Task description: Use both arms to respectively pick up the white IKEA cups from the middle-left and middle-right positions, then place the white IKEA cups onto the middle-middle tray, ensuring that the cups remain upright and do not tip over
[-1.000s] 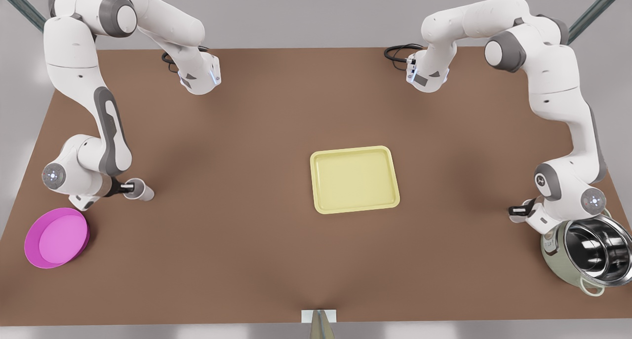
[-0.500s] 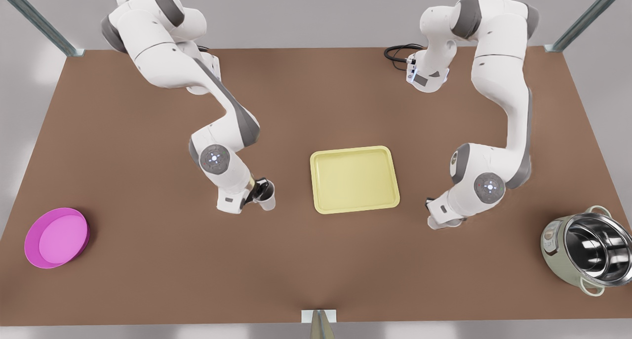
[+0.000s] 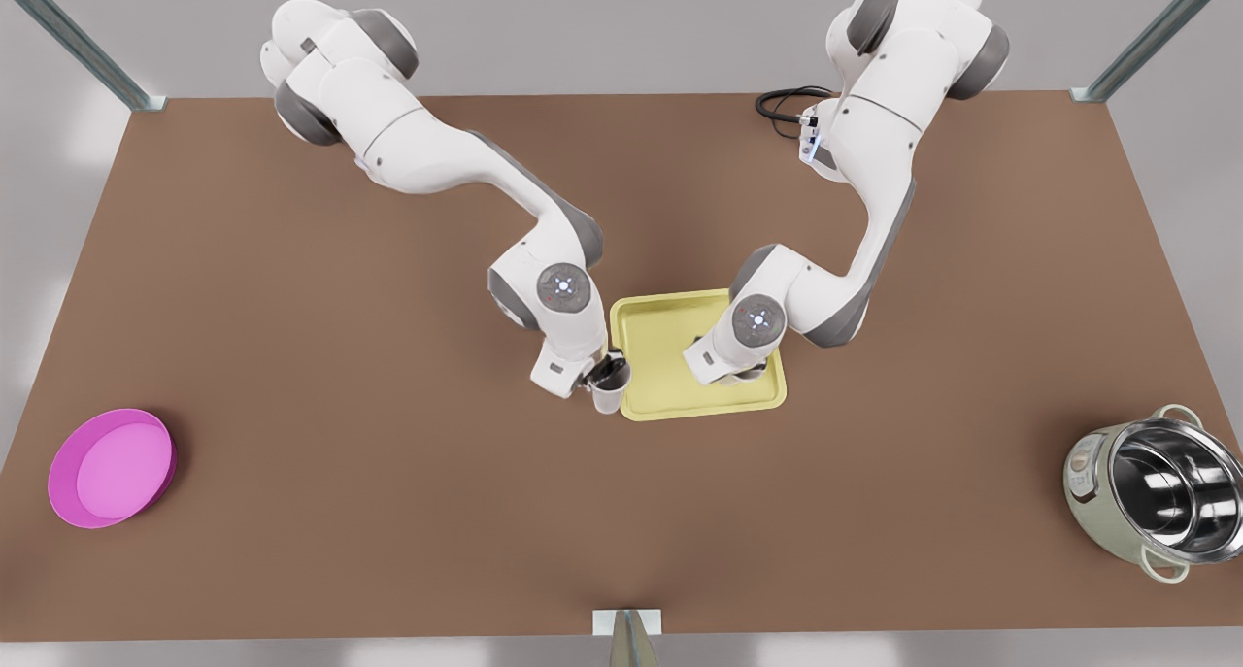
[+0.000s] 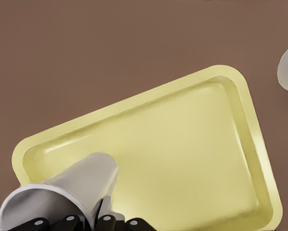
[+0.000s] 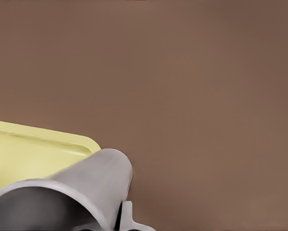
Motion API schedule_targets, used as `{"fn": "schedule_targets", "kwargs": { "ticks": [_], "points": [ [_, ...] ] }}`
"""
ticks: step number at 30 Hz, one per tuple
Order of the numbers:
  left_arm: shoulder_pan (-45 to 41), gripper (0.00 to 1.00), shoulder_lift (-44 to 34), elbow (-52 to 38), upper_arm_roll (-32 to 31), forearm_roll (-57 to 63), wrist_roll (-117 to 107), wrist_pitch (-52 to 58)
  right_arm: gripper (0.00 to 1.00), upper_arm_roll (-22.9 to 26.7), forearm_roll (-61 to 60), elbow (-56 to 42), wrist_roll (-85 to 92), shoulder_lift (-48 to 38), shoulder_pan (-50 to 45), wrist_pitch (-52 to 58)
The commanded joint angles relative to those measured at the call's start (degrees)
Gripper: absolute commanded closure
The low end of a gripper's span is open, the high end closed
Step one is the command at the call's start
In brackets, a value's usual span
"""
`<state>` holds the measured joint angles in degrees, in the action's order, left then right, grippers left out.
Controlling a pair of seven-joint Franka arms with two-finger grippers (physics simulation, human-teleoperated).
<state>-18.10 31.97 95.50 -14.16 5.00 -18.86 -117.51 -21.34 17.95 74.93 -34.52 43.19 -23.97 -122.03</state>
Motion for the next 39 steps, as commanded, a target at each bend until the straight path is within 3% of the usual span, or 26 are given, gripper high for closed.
{"fn": "schedule_targets", "kwargs": {
  "ticks": [1,5,7,8,9,10,17,22,24,25,26,27,31,36,39],
  "points": [
    [0.4,0.79,0.3,0.0,0.0,1.1,-25.1,-1.1,0.79,0.0,1.1,-0.6,-33.2,0.8,-0.8,-3.2],
    [1.1,0.79,1.2,0.0,0.1,2.2,-25.2,-1.4,0.79,-0.1,1.0,-1.3,-35.2,2.7,-2.7,-5.9],
    [1.1,0.38,1.4,0.0,0.0,2.6,-25.2,-1.4,0.79,-0.1,1.0,-0.8,-35.1,3.0,-2.7,-6.1],
    [1.1,0.28,1.4,0.0,0.0,2.6,-25.2,-1.4,0.79,-0.1,0.9,-0.8,-35.0,3.1,-2.7,-6.4],
    [1.4,0.04,1.4,0.0,0.0,2.6,-25.2,-1.4,0.79,-0.2,0.9,-0.5,-35.0,3.3,-2.8,-7.1],
    [1.4,0.0,1.4,0.0,0.0,2.6,-25.2,-1.4,0.79,-0.2,0.9,-0.5,-34.9,3.8,-3.3,-7.2],
    [3.3,0.0,-3.1,-0.9,0.0,-0.2,-25.0,4.4,0.79,-0.5,0.7,-0.5,-35.1,5.8,-6.0,-9.3],
    [14.0,0.0,-3.1,-20.3,0.2,-1.0,-2.1,35.2,0.79,-0.6,0.8,-0.5,-34.5,7.7,-7.1,-11.5],
    [18.5,0.0,-3.1,-24.4,0.1,1.6,9.2,38.3,0.79,-0.6,0.9,-0.5,-34.4,8.0,-7.1,-11.7],
    [19.7,0.0,-5.7,-25.8,0.3,2.4,15.2,38.6,0.48,-0.6,0.9,-0.5,-34.5,8.1,-7.1,-11.7],
    [13.7,0.0,-12.5,-17.8,6.6,3.0,16.5,33.7,0.06,-0.5,0.9,-0.5,-34.5,8.1,-7.2,-11.7],
    [9.3,0.0,-17.6,-12.0,10.9,1.9,16.4,30.2,0.0,-0.5,1.0,-0.5,-34.3,8.1,-7.6,-11.7],
    [10.6,0.0,-16.7,-13.8,10.5,-0.4,16.3,37.6,0.0,-0.5,0.9,-0.5,-34.2,8.0,-7.4,-11.7],
    [10.8,0.0,-16.6,-14.6,10.5,-0.3,16.1,38.3,0.0,-0.9,0.8,1.4,-33.0,5.4,-5.7,-10.9],
    [11.2,0.0,-16.7,-14.7,10.4,-0.5,16.2,40.3,0.0,-3.5,0.8,2.6,-31.7,4.0,-2.8,-10.0]
  ]
}}
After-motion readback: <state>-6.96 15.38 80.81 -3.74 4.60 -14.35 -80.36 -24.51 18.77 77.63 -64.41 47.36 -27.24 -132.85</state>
